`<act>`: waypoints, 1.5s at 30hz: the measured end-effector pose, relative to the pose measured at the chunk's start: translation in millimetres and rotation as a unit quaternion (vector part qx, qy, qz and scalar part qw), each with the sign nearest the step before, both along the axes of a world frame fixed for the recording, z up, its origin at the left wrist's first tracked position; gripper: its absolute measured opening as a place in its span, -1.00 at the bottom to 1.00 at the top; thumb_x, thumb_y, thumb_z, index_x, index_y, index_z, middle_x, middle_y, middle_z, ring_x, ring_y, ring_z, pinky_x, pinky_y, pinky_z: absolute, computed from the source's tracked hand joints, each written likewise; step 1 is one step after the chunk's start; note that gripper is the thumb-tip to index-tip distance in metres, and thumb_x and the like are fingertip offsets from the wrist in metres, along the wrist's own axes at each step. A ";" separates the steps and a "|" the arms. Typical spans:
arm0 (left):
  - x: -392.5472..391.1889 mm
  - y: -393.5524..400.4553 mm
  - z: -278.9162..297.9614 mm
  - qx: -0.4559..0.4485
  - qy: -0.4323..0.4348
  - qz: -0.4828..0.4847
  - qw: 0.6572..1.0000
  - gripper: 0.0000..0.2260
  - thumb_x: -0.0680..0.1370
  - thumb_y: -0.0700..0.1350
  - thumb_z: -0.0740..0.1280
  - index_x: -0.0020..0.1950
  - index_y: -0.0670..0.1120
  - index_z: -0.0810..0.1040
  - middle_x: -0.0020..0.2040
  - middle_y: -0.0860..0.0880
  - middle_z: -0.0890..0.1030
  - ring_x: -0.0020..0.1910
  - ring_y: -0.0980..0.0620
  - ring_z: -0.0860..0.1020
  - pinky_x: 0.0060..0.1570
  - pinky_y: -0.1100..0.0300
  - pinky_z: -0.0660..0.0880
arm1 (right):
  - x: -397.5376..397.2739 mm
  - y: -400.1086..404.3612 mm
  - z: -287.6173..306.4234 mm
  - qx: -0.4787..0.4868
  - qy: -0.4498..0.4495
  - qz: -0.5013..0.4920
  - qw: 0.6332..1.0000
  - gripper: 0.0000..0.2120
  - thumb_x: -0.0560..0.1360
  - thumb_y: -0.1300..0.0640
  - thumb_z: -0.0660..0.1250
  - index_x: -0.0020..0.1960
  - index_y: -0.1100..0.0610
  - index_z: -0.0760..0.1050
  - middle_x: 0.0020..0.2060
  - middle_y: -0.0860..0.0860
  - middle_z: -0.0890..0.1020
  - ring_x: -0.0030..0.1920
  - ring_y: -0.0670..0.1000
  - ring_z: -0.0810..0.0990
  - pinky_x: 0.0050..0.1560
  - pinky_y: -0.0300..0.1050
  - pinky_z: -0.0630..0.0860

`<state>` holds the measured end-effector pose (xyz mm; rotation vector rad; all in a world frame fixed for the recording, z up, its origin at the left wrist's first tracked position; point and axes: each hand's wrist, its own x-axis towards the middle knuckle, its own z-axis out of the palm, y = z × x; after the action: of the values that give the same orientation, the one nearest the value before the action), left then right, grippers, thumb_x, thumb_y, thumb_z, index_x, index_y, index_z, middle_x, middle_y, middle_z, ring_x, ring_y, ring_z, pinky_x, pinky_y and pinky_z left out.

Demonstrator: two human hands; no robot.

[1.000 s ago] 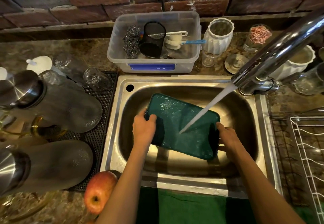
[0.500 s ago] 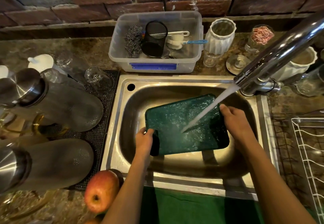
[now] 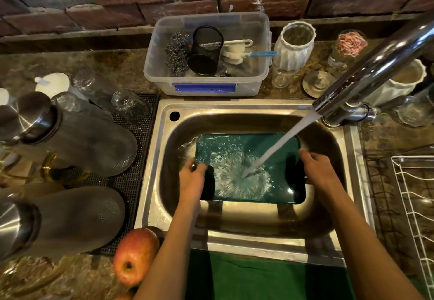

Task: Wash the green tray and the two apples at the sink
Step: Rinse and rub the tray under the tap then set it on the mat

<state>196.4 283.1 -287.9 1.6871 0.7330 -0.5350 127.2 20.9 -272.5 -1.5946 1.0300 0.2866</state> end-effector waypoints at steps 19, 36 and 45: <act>9.6 2.0 18.9 -0.030 -0.046 -0.017 0.998 -0.83 0.58 -0.13 0.34 0.07 0.16 0.51 -0.02 0.09 0.60 0.00 0.05 0.59 -0.08 0.08 0.55 | -3.8 6.1 -19.1 0.074 0.016 -0.098 0.992 -0.70 0.60 -0.05 0.24 0.00 0.20 0.52 -0.01 0.22 0.59 -0.08 0.17 0.59 -0.08 0.08 0.51; -21.7 15.7 -10.5 -0.061 0.091 0.063 0.992 -0.78 0.57 -0.14 0.31 0.19 -0.15 0.56 0.02 -0.22 0.64 -0.09 -0.14 0.62 -0.12 -0.01 0.58 | 11.6 8.9 29.5 0.004 -0.075 0.031 0.997 -0.68 0.62 -0.07 0.17 -0.01 0.10 0.59 -0.06 0.05 0.62 0.00 0.02 0.56 -0.13 -0.06 0.46; -3.9 7.1 -7.5 -0.046 -0.007 0.039 0.998 -0.67 0.57 -0.19 0.34 0.33 0.01 0.51 0.14 -0.11 0.61 0.10 -0.11 0.59 0.22 -0.12 0.52 | -7.9 -3.0 -18.9 0.046 -0.008 -0.045 0.998 -0.74 0.62 0.05 0.22 -0.02 0.24 0.54 0.07 0.34 0.59 -0.02 0.21 0.57 -0.08 0.08 0.55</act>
<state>192.6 290.2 -295.3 1.5696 0.7506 -0.4951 119.3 17.9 -291.4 -1.4615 1.0583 0.2572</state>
